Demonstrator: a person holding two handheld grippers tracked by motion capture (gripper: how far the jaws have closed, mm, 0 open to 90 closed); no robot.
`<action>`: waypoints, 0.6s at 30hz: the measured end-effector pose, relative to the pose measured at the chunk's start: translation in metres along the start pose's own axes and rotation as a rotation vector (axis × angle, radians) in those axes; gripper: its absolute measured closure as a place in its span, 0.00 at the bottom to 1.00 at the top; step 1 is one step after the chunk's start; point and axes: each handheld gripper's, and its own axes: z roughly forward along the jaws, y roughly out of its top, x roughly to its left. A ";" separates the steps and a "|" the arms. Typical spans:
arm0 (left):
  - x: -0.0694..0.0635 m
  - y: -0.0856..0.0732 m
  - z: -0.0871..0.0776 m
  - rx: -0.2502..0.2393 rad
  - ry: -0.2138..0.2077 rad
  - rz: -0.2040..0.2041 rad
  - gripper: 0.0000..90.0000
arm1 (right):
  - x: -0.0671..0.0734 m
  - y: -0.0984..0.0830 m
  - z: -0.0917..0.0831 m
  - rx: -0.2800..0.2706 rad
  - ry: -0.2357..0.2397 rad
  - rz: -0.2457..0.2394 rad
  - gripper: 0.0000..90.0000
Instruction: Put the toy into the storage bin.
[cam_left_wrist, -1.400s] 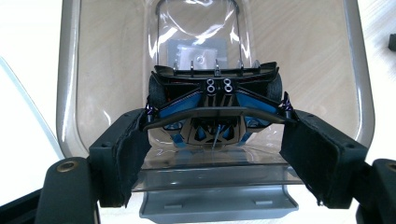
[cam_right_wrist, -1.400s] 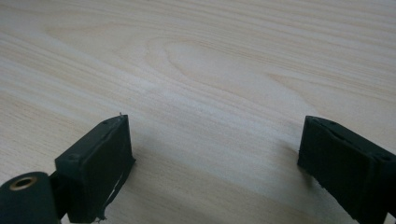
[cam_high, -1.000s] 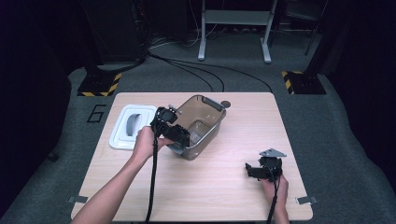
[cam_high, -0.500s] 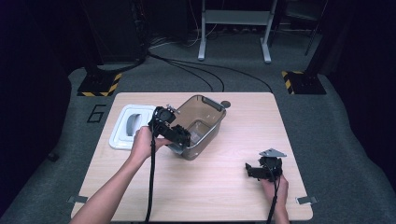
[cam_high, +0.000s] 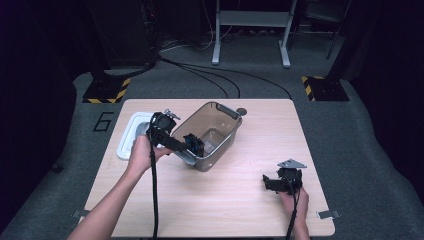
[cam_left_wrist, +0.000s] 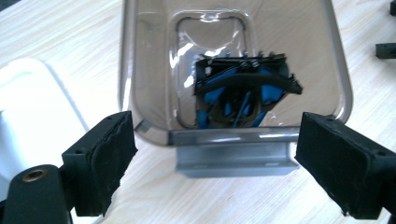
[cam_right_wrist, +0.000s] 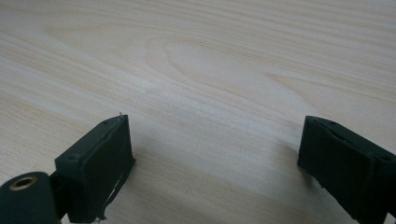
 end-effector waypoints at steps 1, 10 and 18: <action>0.002 -0.002 -0.002 -0.004 0.004 -0.004 0.13 | 0.000 0.000 0.000 0.000 0.000 0.000 0.10; 0.024 -0.017 -0.009 -0.020 0.049 -0.031 0.12 | 0.000 0.000 0.000 0.000 0.000 0.000 0.10; 0.046 -0.031 -0.015 -0.059 0.097 -0.084 0.12 | 0.000 0.000 0.000 0.000 0.000 0.000 0.10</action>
